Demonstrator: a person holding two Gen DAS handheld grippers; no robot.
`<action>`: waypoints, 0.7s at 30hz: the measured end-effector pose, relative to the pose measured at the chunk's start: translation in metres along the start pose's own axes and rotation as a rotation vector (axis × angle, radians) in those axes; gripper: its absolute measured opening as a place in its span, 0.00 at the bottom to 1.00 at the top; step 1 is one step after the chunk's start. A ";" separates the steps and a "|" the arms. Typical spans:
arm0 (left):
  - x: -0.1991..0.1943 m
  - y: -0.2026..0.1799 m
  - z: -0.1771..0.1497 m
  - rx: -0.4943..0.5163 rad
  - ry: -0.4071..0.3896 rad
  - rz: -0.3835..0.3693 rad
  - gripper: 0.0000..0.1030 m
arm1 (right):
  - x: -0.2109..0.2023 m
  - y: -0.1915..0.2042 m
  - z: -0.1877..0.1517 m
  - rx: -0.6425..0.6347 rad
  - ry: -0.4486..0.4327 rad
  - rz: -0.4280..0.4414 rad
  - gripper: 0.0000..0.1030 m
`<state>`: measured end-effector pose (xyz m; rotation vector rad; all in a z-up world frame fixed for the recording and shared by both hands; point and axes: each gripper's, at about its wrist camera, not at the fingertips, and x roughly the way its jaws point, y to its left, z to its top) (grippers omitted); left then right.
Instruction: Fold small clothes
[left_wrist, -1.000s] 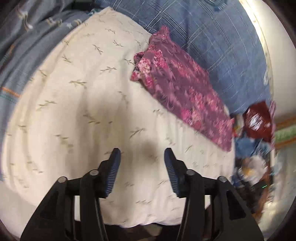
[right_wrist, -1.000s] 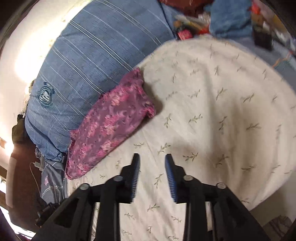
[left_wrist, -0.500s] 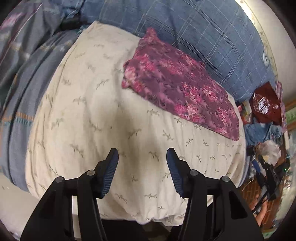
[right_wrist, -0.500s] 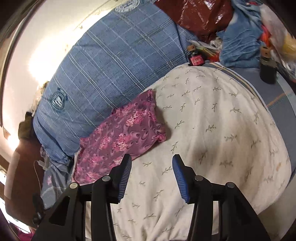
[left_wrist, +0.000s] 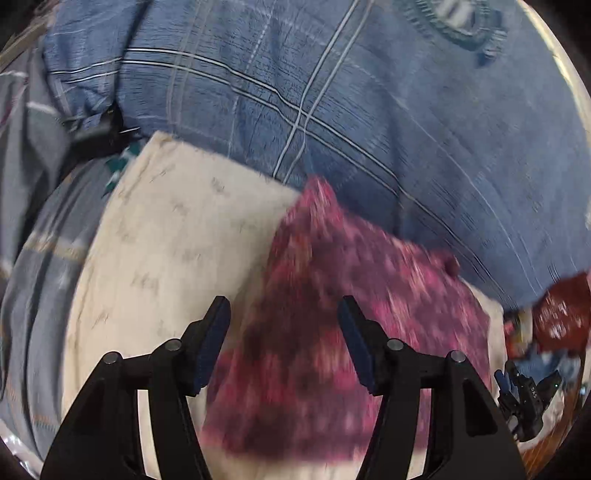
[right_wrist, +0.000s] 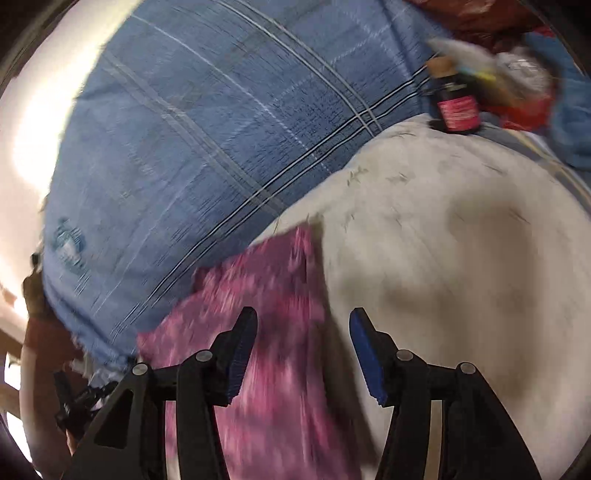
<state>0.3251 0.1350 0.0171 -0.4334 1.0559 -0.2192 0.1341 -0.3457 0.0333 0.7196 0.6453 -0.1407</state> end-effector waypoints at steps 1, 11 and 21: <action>0.011 -0.001 0.008 -0.002 0.012 -0.006 0.58 | 0.015 0.002 0.008 0.000 0.011 0.001 0.54; 0.072 -0.024 0.019 0.157 0.020 0.004 0.13 | 0.062 0.055 0.029 -0.246 -0.004 -0.014 0.05; 0.088 0.010 0.042 0.053 -0.059 0.060 0.06 | 0.086 0.043 0.054 -0.183 0.006 -0.080 0.05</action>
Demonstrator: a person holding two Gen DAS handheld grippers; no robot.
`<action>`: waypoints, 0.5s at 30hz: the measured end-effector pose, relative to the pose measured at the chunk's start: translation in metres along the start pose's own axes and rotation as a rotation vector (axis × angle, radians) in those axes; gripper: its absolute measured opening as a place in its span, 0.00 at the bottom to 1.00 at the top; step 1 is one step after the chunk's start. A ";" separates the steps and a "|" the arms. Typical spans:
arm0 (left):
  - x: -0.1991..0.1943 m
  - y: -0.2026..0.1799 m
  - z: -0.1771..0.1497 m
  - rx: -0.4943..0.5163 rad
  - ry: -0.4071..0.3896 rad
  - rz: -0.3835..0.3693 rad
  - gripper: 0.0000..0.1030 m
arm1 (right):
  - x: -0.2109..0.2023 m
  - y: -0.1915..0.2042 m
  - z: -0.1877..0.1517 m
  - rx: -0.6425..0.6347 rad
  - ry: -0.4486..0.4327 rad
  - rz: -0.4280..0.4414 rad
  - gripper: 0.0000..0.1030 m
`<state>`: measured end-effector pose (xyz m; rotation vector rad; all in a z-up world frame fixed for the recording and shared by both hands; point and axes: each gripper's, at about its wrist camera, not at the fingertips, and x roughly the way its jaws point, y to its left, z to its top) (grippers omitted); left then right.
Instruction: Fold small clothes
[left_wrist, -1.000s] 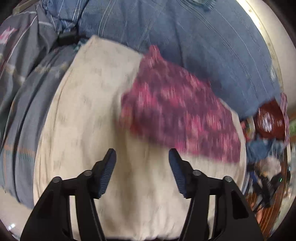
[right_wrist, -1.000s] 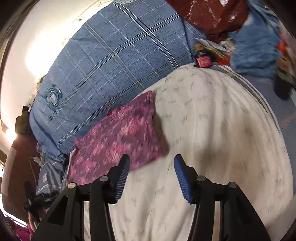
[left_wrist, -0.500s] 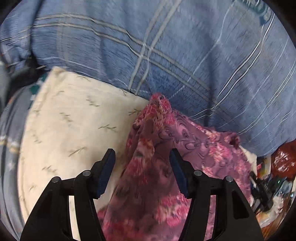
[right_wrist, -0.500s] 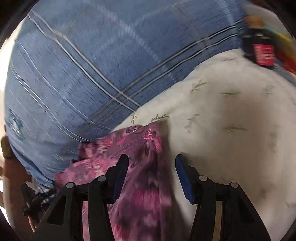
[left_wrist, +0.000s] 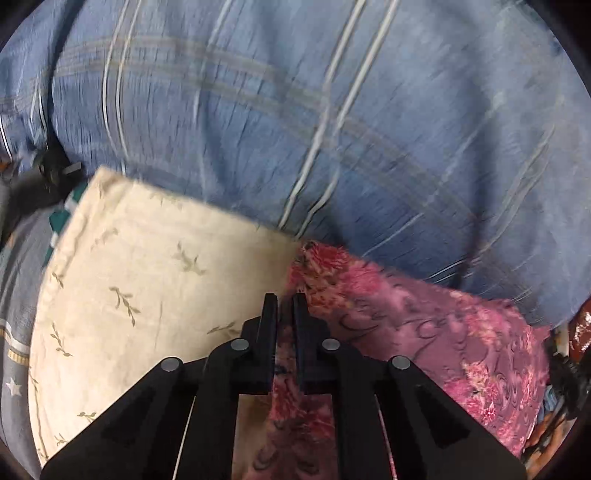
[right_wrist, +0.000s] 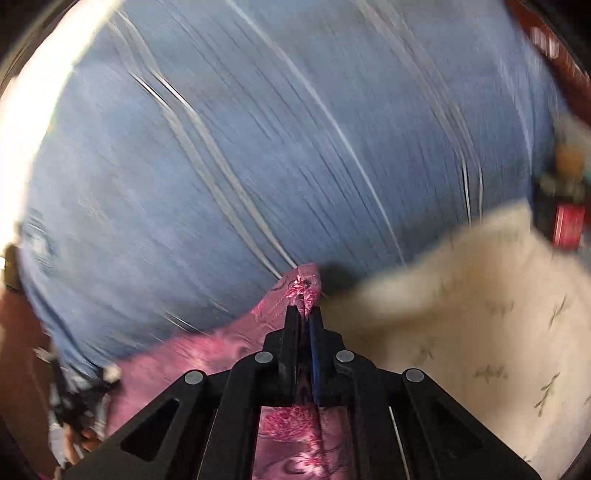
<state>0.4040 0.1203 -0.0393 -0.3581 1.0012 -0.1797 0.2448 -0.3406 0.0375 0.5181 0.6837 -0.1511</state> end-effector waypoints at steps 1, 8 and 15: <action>0.000 0.003 0.000 -0.012 0.009 -0.011 0.06 | 0.010 -0.004 -0.004 0.011 0.049 -0.036 0.06; -0.070 -0.001 -0.022 0.068 -0.064 -0.118 0.31 | -0.063 0.010 -0.040 -0.054 -0.107 0.053 0.23; -0.059 -0.022 -0.106 0.179 0.026 -0.016 0.65 | -0.072 0.009 -0.127 -0.162 0.043 -0.009 0.43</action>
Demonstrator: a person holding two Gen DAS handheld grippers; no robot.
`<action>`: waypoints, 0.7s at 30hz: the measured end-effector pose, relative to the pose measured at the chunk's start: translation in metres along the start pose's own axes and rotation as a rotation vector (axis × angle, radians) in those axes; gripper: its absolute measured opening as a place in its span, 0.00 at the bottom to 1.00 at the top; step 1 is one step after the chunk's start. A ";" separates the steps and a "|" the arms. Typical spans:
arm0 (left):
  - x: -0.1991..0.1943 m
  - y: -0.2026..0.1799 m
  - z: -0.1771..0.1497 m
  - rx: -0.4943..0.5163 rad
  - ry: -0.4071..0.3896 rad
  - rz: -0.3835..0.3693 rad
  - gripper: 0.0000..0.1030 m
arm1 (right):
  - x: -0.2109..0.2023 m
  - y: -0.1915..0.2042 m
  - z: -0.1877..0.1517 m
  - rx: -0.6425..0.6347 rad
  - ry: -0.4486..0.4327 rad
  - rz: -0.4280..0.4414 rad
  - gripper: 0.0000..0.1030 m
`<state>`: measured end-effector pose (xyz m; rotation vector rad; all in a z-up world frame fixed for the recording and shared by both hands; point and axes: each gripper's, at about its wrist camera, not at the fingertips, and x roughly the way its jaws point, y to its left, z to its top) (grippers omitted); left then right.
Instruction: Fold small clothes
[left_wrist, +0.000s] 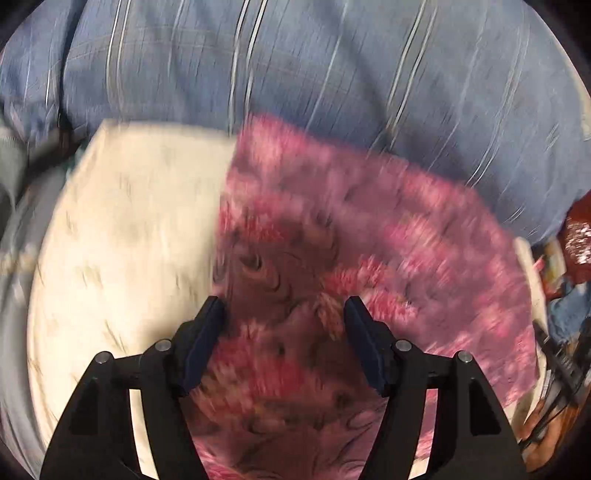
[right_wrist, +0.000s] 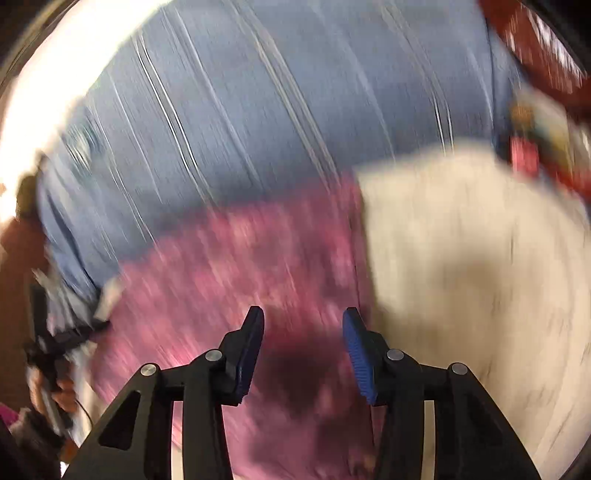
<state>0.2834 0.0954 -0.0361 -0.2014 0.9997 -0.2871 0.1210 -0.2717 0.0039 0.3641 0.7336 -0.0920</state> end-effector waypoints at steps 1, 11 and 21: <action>-0.007 -0.004 -0.004 0.031 -0.023 0.031 0.64 | 0.005 0.000 -0.009 -0.002 0.027 -0.048 0.41; -0.046 0.021 -0.035 -0.107 0.066 -0.123 0.64 | -0.030 0.036 -0.049 -0.106 -0.027 -0.071 0.60; -0.073 0.058 -0.052 -0.190 0.051 -0.219 0.64 | -0.040 0.142 -0.078 -0.369 -0.095 -0.082 0.66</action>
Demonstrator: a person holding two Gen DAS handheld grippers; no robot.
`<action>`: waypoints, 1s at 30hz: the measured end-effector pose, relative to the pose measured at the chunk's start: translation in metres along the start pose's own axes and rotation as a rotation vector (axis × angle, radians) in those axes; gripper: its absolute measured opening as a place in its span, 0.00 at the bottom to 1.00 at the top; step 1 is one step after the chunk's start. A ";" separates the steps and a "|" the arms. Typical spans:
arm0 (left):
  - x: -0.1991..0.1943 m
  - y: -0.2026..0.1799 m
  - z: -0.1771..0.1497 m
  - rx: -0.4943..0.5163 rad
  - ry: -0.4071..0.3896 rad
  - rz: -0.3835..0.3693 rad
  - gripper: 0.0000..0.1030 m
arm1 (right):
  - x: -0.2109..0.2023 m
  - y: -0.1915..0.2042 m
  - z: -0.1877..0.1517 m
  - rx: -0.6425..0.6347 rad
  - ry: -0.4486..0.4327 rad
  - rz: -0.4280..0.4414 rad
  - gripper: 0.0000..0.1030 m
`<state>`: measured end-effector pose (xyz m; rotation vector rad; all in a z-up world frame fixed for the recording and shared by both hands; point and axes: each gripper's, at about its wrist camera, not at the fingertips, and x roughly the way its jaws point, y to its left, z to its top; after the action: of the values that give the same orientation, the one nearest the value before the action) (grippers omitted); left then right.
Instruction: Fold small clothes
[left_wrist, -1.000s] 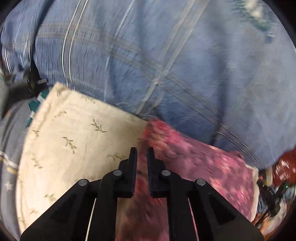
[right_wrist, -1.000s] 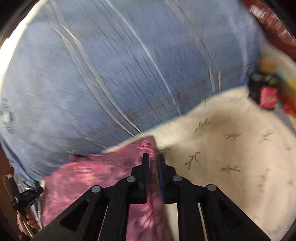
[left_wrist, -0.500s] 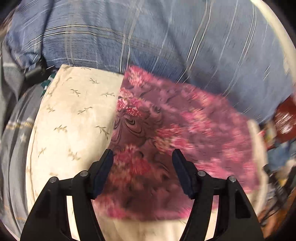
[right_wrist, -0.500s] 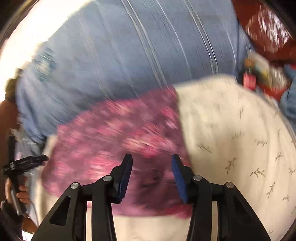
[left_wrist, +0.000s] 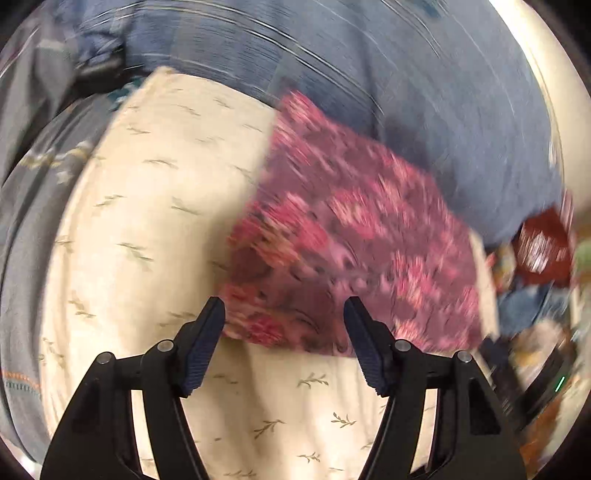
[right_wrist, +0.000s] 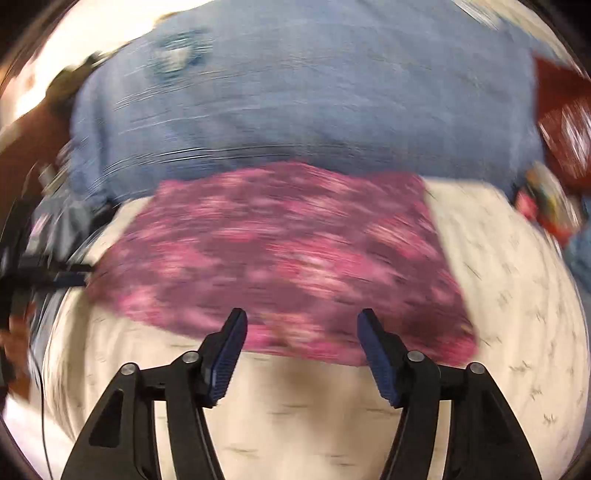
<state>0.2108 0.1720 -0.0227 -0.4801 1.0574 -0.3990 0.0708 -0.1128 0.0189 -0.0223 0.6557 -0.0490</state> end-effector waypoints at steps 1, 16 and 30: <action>-0.007 0.009 0.002 -0.032 -0.003 -0.013 0.64 | 0.003 0.016 -0.001 -0.044 0.004 0.014 0.67; -0.031 0.093 0.039 -0.204 0.021 -0.024 0.64 | 0.103 0.230 -0.006 -0.639 0.077 -0.011 0.69; 0.026 0.018 0.104 -0.057 0.122 -0.207 0.76 | 0.066 0.214 0.011 -0.674 -0.238 -0.050 0.09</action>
<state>0.3164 0.1925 -0.0097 -0.6249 1.1432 -0.5882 0.1381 0.0977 -0.0203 -0.6847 0.4086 0.1269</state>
